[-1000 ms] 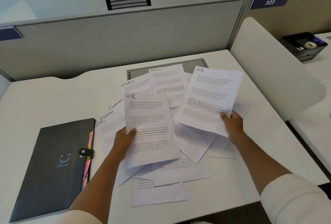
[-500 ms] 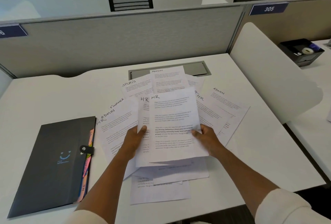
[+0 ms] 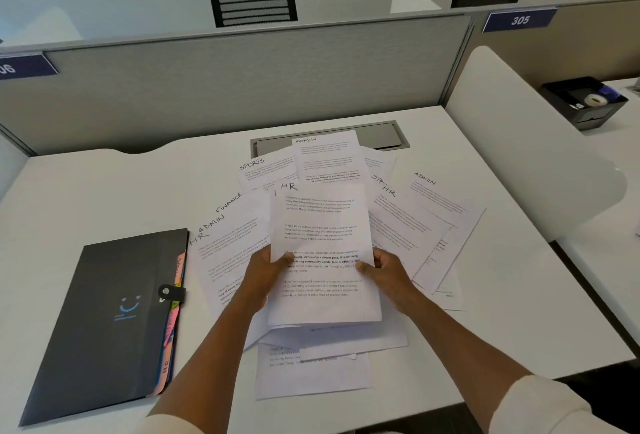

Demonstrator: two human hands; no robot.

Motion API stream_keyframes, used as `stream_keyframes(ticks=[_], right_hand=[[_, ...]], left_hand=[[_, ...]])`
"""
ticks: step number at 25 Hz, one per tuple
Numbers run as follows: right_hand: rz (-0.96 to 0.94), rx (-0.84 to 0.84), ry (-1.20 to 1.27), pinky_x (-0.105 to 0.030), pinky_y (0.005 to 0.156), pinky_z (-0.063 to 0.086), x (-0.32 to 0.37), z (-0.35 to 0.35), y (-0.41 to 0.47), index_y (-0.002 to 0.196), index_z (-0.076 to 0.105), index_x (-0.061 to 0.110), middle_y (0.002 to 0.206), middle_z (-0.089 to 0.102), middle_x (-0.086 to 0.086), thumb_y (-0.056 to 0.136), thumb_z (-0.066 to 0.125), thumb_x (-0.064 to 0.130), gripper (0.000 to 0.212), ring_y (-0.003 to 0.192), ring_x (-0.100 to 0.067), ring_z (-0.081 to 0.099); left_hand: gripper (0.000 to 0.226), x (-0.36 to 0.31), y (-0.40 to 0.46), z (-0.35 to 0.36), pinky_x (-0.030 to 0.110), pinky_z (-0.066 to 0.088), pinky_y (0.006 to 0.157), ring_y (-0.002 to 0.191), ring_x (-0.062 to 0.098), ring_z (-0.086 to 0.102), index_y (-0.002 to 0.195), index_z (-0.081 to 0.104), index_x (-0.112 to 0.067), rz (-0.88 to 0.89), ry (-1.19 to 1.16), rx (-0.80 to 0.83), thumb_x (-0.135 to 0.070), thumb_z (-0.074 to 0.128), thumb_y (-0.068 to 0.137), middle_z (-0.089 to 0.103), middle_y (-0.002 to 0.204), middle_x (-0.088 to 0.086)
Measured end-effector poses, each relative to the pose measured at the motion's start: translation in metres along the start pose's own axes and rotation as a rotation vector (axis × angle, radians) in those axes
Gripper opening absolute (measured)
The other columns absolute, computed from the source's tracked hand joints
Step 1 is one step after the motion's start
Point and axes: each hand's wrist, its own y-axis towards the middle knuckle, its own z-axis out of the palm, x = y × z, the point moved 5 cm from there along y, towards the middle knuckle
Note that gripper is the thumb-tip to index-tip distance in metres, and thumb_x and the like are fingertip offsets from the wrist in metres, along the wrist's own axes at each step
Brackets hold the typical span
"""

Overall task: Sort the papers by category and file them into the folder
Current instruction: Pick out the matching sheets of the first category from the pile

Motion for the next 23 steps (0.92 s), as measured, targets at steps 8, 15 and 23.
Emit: stream_keyframes(ticks=[8, 15, 23], right_hand=[[-0.042, 0.285, 0.375, -0.045, 0.094, 0.053, 0.063, 0.0, 0.005, 0.129, 0.057, 0.015, 0.125, 0.066, -0.01, 0.085, 0.069, 0.017, 0.045, 0.112, -0.027, 0.065], [-0.23, 0.212, 0.377, -0.047, 0.086, 0.057, 0.111, -0.003, -0.004, 0.111, 0.068, 0.016, 0.115, 0.07, -0.015, 0.073, 0.077, 0.013, 0.04, 0.104, -0.035, 0.067], [-0.379, -0.106, 0.061, -0.03, 0.072, 0.06, 0.114, -0.005, -0.018, 0.107, 0.065, 0.019, 0.1, 0.071, -0.003, 0.081, 0.077, 0.026, 0.03, 0.09, -0.018, 0.07]], left_hand=[[0.038, -0.064, -0.01, 0.002, 0.054, 0.057, 0.086, 0.097, 0.032, 0.072, 0.118, 0.066, -0.013, 0.137, 0.02, 0.184, -0.028, 0.072, 0.084, 0.074, 0.109, 0.008], [0.038, -0.093, -0.02, -0.003, 0.052, 0.056, 0.088, 0.096, 0.031, 0.072, 0.112, 0.068, -0.012, 0.231, 0.019, 0.138, -0.028, 0.07, 0.078, 0.074, 0.108, 0.008], [0.021, -0.079, -0.032, 0.004, 0.046, 0.055, 0.092, 0.1, 0.025, 0.065, 0.113, 0.064, -0.016, 0.332, 0.029, -0.084, -0.017, 0.065, 0.092, 0.069, 0.109, 0.0]])
